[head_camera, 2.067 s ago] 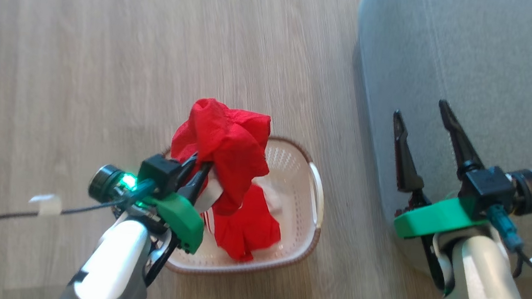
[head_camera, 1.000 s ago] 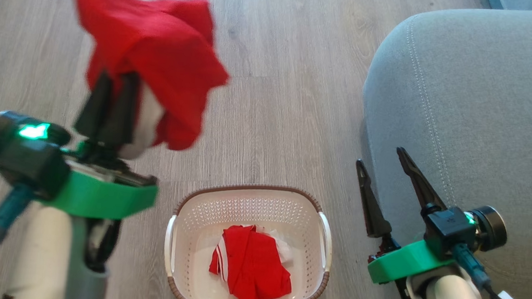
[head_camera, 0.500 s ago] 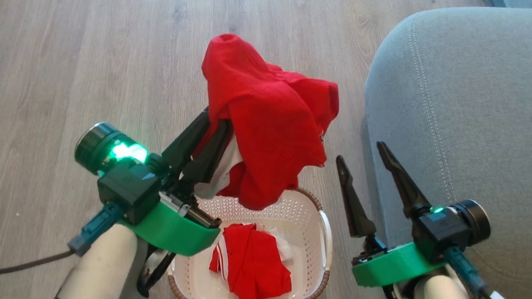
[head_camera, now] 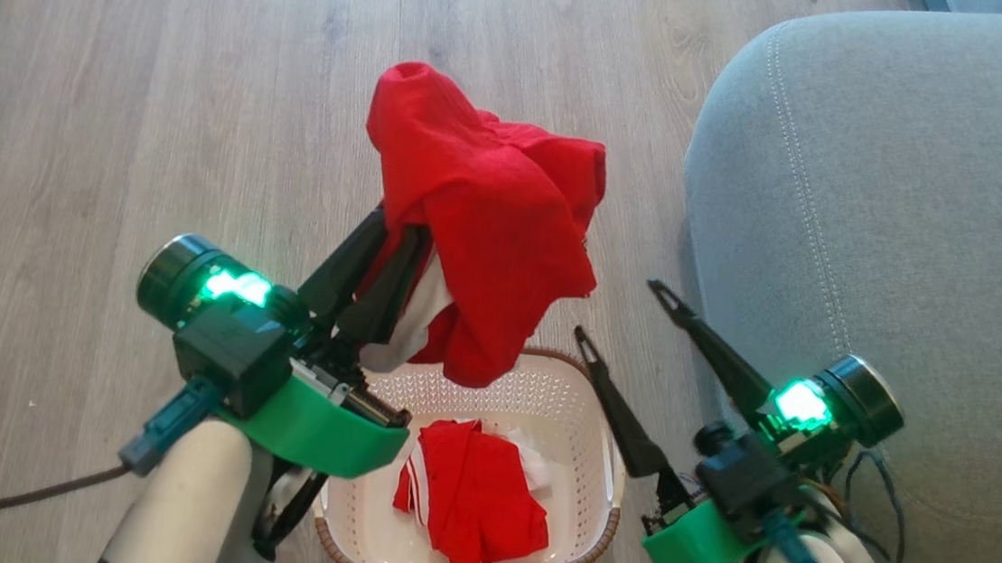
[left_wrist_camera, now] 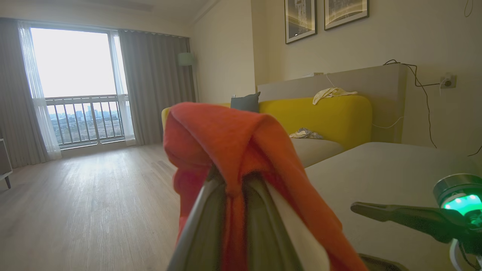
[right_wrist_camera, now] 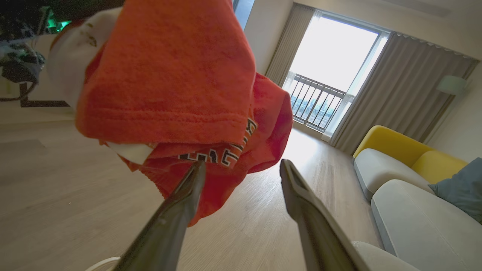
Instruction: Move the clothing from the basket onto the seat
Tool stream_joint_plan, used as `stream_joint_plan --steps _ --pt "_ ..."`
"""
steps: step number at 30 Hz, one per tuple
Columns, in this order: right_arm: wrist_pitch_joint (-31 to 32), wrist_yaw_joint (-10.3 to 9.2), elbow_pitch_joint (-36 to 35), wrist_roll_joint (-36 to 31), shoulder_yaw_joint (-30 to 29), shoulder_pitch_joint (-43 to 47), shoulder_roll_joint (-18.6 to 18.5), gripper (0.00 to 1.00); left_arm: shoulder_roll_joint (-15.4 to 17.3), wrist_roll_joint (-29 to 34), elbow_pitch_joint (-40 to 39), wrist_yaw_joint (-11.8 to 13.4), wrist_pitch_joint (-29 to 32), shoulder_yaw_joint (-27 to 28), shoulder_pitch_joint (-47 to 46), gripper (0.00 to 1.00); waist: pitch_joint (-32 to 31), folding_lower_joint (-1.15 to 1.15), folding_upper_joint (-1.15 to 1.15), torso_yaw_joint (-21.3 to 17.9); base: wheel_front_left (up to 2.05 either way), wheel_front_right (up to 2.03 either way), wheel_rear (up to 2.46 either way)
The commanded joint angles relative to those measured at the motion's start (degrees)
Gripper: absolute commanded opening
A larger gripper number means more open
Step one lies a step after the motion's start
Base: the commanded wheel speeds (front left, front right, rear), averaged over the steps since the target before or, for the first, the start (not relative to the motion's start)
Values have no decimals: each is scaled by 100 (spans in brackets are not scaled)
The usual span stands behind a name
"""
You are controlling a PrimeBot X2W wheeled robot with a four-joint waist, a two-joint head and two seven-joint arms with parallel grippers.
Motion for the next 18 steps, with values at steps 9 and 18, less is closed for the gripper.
stream_joint_plan --steps 9,18 --pt "-37 -1 81 -757 445 -608 -300 100 167 -97 -122 -5 -29 -149 -268 0 76 0 0 39 0 0 0" --pt "-37 -1 416 -680 696 -1013 -370 100 406 -257 -193 -5 -29 -884 -373 0 68 0 0 125 0 0 0"
